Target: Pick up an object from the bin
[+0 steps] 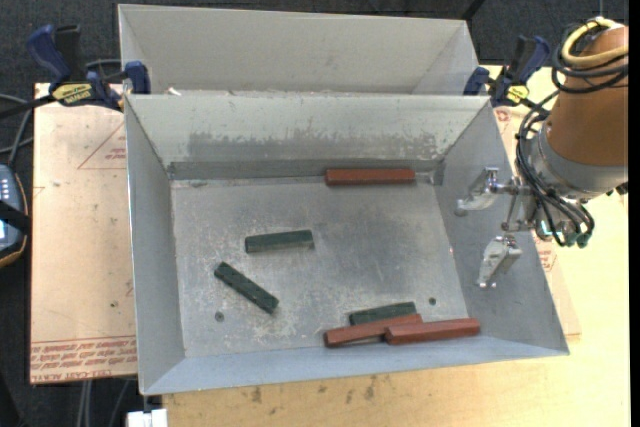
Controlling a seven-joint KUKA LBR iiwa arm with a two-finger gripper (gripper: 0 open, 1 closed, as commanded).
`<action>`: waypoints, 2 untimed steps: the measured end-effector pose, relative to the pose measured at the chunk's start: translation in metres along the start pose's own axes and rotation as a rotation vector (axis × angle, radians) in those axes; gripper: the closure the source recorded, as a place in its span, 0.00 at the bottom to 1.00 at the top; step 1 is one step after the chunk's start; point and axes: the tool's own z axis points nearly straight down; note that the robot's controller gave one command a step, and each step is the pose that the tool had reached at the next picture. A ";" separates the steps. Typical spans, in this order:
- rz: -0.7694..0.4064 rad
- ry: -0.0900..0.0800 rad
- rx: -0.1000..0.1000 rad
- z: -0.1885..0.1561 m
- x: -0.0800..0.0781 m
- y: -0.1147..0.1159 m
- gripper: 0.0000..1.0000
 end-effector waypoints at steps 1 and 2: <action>-0.003 -0.007 0.001 -0.003 -0.002 0.001 0.00; -0.136 -0.010 0.002 0.049 0.005 0.021 0.00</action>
Offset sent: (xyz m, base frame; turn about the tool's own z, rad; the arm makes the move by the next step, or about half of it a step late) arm -0.0247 0.0721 -0.1752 -0.4566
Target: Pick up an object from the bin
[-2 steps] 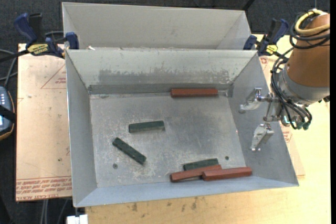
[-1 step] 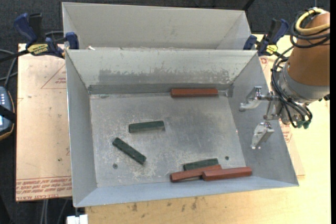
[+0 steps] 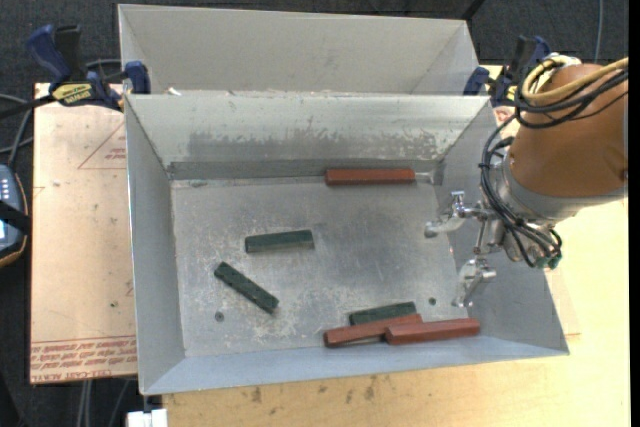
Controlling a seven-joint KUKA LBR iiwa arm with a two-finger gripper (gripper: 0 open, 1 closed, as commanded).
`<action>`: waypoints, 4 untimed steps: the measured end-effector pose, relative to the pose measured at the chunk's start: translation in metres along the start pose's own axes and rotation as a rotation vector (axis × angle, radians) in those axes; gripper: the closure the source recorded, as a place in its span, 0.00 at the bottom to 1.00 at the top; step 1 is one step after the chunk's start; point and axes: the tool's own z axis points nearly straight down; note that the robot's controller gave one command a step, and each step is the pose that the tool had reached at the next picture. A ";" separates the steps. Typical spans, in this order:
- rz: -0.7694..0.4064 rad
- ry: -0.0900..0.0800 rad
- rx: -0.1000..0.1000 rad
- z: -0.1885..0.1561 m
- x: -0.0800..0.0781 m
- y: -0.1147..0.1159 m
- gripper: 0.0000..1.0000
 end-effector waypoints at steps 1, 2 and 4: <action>-0.178 0.004 -0.003 0.038 -0.005 0.065 0.00; -0.178 0.005 -0.002 0.052 0.020 0.062 0.00; -0.437 -0.016 0.002 0.114 0.011 0.082 1.00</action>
Offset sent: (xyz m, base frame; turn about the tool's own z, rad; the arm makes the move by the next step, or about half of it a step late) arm -0.0274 0.0582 -0.0516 -0.1796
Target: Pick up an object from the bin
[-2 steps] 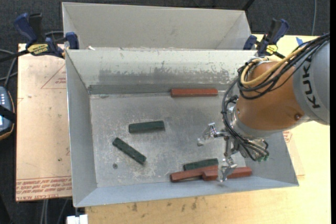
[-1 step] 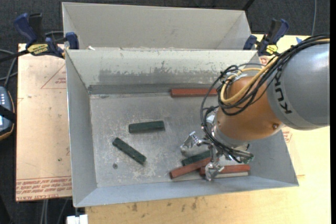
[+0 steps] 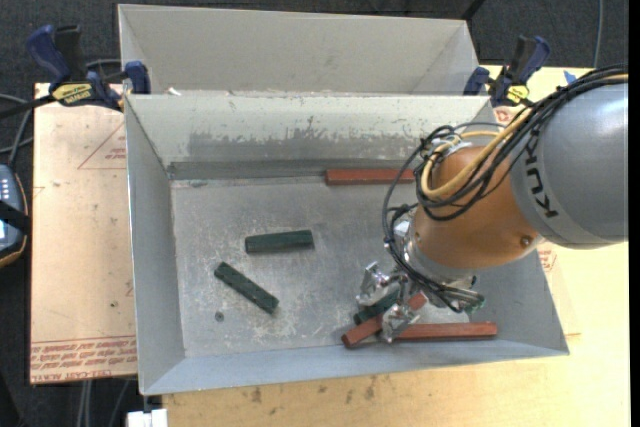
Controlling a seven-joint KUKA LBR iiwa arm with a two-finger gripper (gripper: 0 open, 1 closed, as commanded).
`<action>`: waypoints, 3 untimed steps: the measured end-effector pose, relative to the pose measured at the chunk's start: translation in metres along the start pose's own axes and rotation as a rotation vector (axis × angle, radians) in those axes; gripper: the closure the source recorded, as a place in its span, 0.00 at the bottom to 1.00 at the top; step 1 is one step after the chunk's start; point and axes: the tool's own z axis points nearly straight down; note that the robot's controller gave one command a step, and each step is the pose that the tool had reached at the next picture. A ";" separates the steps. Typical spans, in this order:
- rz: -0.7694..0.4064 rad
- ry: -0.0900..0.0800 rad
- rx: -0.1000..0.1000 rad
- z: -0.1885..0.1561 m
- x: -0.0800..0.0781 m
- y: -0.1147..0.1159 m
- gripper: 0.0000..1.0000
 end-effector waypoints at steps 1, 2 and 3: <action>0.000 0.000 0.000 0.000 0.000 0.000 1.00; 0.000 0.003 -0.001 -0.001 0.000 0.000 1.00; 0.000 0.012 -0.006 -0.007 0.001 0.001 1.00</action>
Offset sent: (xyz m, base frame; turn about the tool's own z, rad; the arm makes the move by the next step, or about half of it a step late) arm -0.0002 0.0000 0.0118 0.0001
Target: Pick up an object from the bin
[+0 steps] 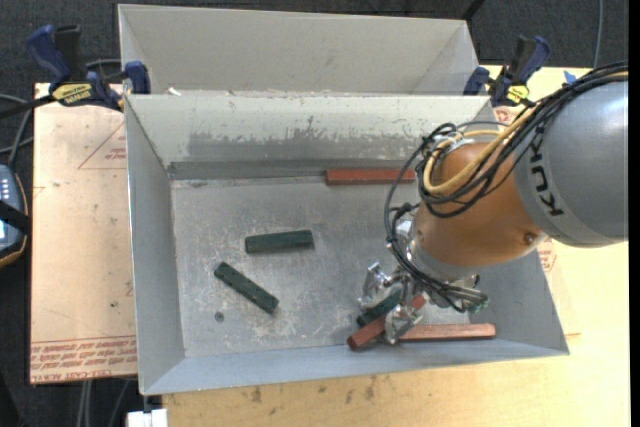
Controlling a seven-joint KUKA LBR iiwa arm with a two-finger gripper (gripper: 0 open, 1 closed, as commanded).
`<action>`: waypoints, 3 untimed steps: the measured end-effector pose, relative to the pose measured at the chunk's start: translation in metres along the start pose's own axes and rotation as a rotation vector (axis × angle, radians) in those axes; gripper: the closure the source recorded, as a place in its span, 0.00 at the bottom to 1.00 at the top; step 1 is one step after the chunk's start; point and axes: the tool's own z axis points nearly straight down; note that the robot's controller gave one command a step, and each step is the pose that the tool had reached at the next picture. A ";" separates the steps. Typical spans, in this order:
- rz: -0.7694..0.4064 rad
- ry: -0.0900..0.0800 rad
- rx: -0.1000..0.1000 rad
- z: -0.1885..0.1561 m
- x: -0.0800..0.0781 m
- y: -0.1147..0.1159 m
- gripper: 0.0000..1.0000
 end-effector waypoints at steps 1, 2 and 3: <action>0.000 0.005 -0.002 -0.014 0.000 0.001 1.00; 0.001 0.005 -0.002 -0.026 0.000 0.000 1.00; 0.001 0.005 -0.002 -0.035 0.000 0.000 1.00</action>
Offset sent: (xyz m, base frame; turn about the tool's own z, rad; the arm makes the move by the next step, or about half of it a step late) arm 0.0000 -0.0001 0.0457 0.0000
